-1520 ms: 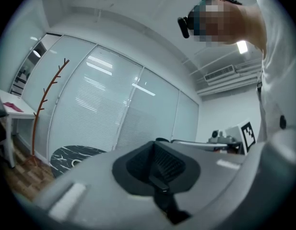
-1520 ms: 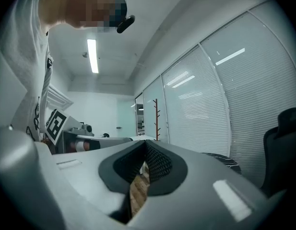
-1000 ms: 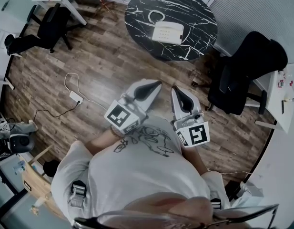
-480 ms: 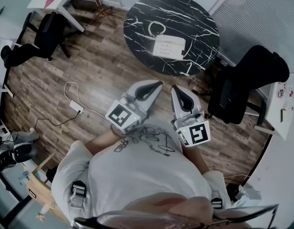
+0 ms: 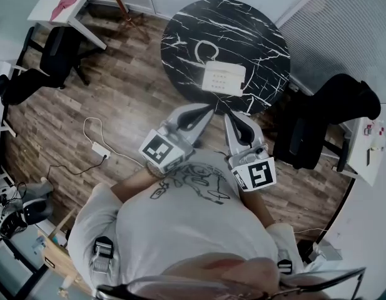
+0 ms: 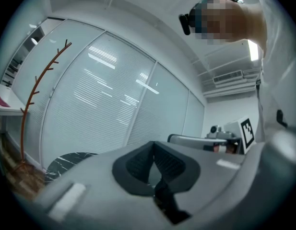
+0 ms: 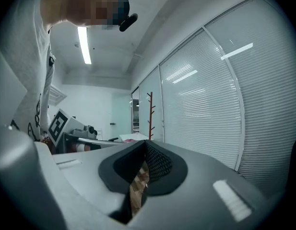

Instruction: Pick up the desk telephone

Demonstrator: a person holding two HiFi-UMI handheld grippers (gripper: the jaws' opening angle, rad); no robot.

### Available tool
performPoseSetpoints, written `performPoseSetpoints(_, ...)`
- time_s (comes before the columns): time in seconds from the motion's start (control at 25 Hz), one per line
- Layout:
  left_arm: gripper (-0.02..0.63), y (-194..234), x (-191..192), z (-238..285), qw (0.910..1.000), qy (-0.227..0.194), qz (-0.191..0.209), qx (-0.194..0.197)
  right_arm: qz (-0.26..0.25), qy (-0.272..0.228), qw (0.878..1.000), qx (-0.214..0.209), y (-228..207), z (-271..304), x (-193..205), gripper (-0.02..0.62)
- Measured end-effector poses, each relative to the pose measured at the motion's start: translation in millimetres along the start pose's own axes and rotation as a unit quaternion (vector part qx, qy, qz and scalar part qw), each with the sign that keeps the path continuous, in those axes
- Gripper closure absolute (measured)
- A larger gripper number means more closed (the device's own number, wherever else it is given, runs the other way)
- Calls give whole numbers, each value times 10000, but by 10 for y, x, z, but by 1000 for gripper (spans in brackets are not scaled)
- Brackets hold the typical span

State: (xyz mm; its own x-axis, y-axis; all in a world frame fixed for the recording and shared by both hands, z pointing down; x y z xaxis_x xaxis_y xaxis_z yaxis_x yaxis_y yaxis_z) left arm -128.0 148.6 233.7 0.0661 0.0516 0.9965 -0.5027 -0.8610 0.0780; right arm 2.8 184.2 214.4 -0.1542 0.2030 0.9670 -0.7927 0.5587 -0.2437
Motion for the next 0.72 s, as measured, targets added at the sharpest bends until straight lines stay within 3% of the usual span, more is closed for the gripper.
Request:
performPoseSetpoints(0.28, 603, 333, 103, 205, 9997, 173, -139, 45, 137, 58, 9998, 110, -262, 302, 30, 589)
performPoseSetpoints(0.72, 603, 497, 290, 732, 9987, 418, -287, -76, 372, 186, 9991, 125, -872, 392, 79, 589)
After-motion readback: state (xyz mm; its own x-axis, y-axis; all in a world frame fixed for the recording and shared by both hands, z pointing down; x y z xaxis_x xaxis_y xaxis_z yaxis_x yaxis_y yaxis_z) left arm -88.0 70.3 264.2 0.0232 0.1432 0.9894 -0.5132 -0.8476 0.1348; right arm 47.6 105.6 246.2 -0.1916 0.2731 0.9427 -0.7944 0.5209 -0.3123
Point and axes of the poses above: the fingertips, and each gripper's own axes: z forward along the fingers, y to its left, x out of its underside, the point moved 7 cm from there along -z, backward along the fingers, and after that the axes turned 12 degrees about z, right-handed, at the moved point
